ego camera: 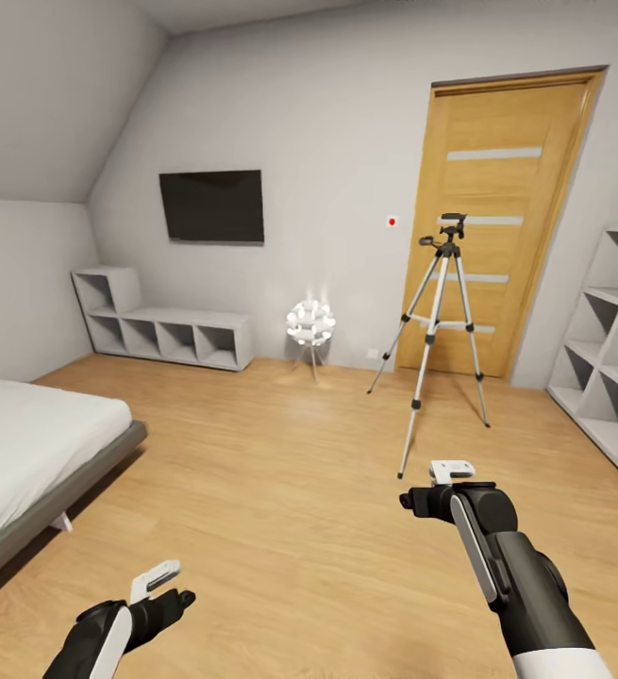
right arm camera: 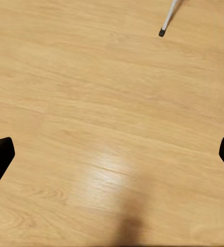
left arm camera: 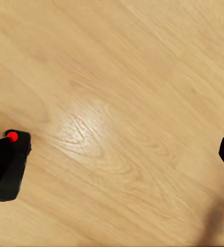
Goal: Attach the digital camera to the camera tripod in the bedroom.
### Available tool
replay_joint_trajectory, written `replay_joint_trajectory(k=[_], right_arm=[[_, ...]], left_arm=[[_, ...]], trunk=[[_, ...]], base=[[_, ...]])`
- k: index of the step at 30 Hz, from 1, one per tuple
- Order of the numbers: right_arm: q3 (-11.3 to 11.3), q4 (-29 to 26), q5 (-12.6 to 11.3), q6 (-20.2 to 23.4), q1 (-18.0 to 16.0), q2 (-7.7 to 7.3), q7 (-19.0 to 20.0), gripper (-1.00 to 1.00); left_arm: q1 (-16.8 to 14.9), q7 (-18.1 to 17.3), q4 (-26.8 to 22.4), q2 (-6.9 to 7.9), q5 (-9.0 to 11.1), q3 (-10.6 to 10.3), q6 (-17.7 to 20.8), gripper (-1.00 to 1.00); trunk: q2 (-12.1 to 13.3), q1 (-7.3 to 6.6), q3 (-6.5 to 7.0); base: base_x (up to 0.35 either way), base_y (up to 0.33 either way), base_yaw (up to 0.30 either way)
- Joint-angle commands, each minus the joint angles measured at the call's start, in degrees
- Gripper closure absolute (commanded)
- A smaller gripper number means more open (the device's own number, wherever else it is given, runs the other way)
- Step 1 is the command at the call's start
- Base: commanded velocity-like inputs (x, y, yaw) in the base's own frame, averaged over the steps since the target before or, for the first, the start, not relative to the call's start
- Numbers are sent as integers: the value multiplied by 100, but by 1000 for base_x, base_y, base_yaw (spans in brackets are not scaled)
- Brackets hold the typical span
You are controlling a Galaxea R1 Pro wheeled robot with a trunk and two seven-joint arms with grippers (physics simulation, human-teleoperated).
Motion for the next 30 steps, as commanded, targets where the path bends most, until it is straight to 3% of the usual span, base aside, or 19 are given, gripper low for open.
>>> replay_joint_trajectory(k=[1, 7, 21, 30], right_arm=[[3, -2, -10, 23, -5, -1, 6, -100], [18, 2, -19, 23, -1, 0, 13, -100], [60, -24, -13, 23, 19, 12, 7, -100], [379, -3, -6, 23, 20, 2, 13, -100]], left_arm=[[-1, -17, 44, 0, 3, 10, -27, -100], [1, 29, 422, 4, -31, 3, -358, -100], [2, 55, 553, 5, -37, 2, -457, -100], [-16, 169, 484, -67, 18, 12, -309, -100]], trunk=[[-3, -1, -6], [-3, -1, -6], [-3, -1, -6], [-43, 21, -24]], base=[[0, 0, -178], [-108, 56, -82], [-252, 136, -8], [-145, 78, 178]])
